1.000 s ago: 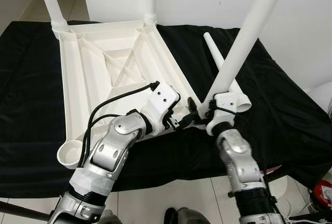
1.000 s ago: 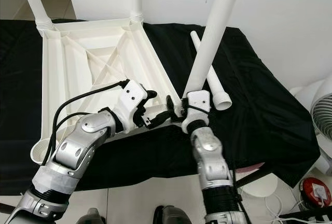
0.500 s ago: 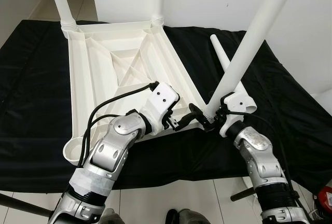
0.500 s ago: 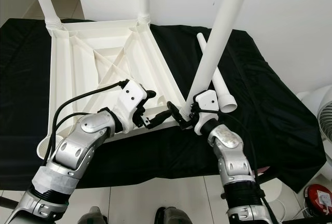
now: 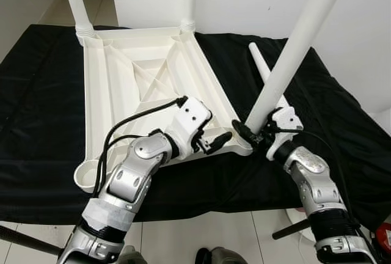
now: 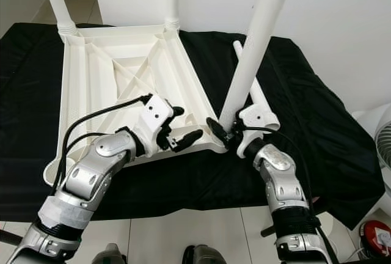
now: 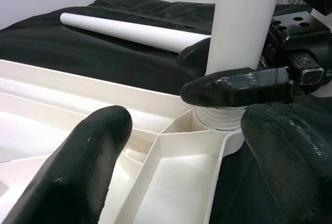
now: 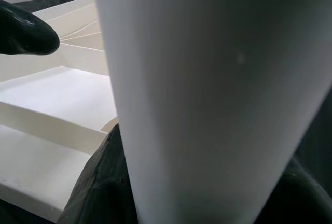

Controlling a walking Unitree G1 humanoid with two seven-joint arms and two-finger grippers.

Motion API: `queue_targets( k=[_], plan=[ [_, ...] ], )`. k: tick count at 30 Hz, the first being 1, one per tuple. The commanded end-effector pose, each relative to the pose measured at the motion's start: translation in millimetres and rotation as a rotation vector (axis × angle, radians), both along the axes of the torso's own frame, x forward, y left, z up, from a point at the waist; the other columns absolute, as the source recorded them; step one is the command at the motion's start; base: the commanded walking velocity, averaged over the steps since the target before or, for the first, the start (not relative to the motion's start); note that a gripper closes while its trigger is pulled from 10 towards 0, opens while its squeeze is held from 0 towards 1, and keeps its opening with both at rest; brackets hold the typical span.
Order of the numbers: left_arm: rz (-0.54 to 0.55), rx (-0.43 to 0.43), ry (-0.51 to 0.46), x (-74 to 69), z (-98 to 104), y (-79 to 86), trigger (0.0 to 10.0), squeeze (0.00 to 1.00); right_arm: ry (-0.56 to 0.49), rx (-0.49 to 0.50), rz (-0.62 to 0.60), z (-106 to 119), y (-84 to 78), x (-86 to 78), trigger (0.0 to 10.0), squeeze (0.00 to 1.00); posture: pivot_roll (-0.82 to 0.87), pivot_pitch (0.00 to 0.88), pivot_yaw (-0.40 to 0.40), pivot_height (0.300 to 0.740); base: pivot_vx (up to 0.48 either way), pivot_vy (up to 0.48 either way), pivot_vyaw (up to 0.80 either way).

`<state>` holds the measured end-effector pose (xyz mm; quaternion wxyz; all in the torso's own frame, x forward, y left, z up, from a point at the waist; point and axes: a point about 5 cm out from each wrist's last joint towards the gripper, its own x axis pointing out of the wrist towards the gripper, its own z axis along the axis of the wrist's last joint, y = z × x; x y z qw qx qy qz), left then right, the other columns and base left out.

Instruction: Building children table

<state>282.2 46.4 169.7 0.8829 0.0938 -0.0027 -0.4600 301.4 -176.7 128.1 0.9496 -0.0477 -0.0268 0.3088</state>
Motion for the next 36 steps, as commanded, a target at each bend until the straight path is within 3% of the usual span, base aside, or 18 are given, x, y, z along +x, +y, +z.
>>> queue_targets(
  k=[1,3,4,5,8,13,15,16,18,20,22,23,26,31,32,33,34,36],
  plan=[
    [0.052,0.002,-0.007,0.9,-1.6,1.0,10.0,0.00,0.070,0.005,-0.001,-12.8,-4.9,-5.3,0.0,0.00,0.09,0.000,-0.075,0.740,0.000,0.000,0.00],
    [0.051,0.001,-0.005,0.9,-1.7,0.7,10.0,0.00,0.071,0.022,-0.033,-11.5,-6.4,-4.8,0.0,0.00,0.09,0.000,-0.075,0.740,0.000,0.000,0.00],
    [0.049,0.002,-0.004,0.5,-1.8,0.6,10.0,0.00,0.075,0.034,-0.064,-10.7,-6.9,-3.8,5.4,0.00,0.09,0.000,-0.074,0.740,0.000,0.000,0.00],
    [0.047,0.002,-0.004,0.3,-1.9,0.3,10.0,0.00,0.083,0.025,-0.111,-10.6,-6.2,-1.6,10.0,0.00,0.09,0.000,-0.075,0.740,0.000,0.000,0.00],
    [0.047,0.003,-0.003,0.4,-2.2,0.1,10.0,0.00,0.080,0.009,-0.152,-10.1,-4.6,0.4,10.0,0.00,0.09,0.000,-0.075,0.740,0.000,0.000,0.00],
    [0.047,0.001,0.001,-0.1,-2.9,-0.5,10.0,0.00,0.067,0.010,-0.286,-6.8,11.6,2.6,10.0,0.00,0.08,0.000,-0.079,0.740,0.000,0.000,0.00],
    [0.046,0.000,0.003,-0.4,-3.1,-0.9,10.0,0.00,0.099,0.060,-0.393,-7.6,22.0,2.6,10.0,0.00,0.08,0.000,-0.081,0.740,0.000,0.000,0.00],
    [0.046,0.000,0.003,-0.4,-3.1,-0.9,10.0,0.00,0.099,0.060,-0.393,-7.6,22.0,2.6,10.0,0.00,0.08,0.000,-0.081,0.740,0.000,0.000,0.00],
    [0.046,0.000,0.003,-0.2,-2.7,-0.7,10.0,0.00,0.123,0.109,-0.530,-7.7,26.7,2.6,10.0,0.00,0.08,0.006,-0.082,0.740,0.000,0.000,0.00],
    [0.046,-0.001,0.003,0.1,-2.5,-0.6,10.0,0.00,0.123,0.128,-0.588,-6.7,29.5,2.1,10.0,0.00,0.08,0.006,-0.082,0.740,0.000,0.000,0.00],
    [0.048,0.001,0.003,0.8,-2.3,-0.4,10.0,0.00,0.120,0.183,-0.666,-4.4,43.8,1.3,10.0,0.00,0.08,0.014,-0.082,0.740,0.000,0.000,0.00],
    [0.048,0.001,0.003,0.8,-2.3,-0.4,10.0,0.00,0.120,0.183,-0.666,-4.4,43.8,1.3,10.0,0.00,0.08,0.014,-0.082,0.740,0.000,0.000,0.00],
    [0.046,-0.001,0.004,0.7,-1.8,-1.4,10.0,0.00,0.125,0.225,-0.613,1.6,69.7,1.6,10.0,0.00,0.08,0.024,-0.079,0.740,0.000,0.000,0.00],
    [0.046,-0.002,0.002,1.1,-1.1,-1.5,10.0,0.00,0.114,0.235,-0.584,8.7,72.6,0.9,10.0,0.00,0.08,0.028,-0.077,0.740,0.000,0.000,0.00],
    [0.047,-0.003,0.001,1.5,-0.8,-1.1,10.0,0.00,0.116,0.248,-0.585,8.7,70.7,0.6,10.0,0.81,0.08,0.028,-0.077,0.740,0.000,0.000,0.00],
    [0.047,-0.003,0.001,1.5,-0.8,-1.1,10.0,0.00,0.116,0.248,-0.585,8.7,70.7,0.6,10.0,0.81,0.08,0.028,-0.077,0.740,0.000,0.000,0.00],
    [0.050,-0.002,0.000,2.1,-0.3,-0.5,10.0,0.00,0.109,0.266,-0.575,9.8,70.5,-0.4,10.0,1.00,0.08,0.028,-0.077,0.740,0.000,0.000,0.00],
    [0.053,-0.003,-0.002,3.3,0.9,0.8,10.0,0.00,0.080,0.280,-0.555,14.1,71.6,-1.0,10.0,1.00,0.08,0.030,-0.073,0.740,0.000,0.000,0.00]
  ],
)
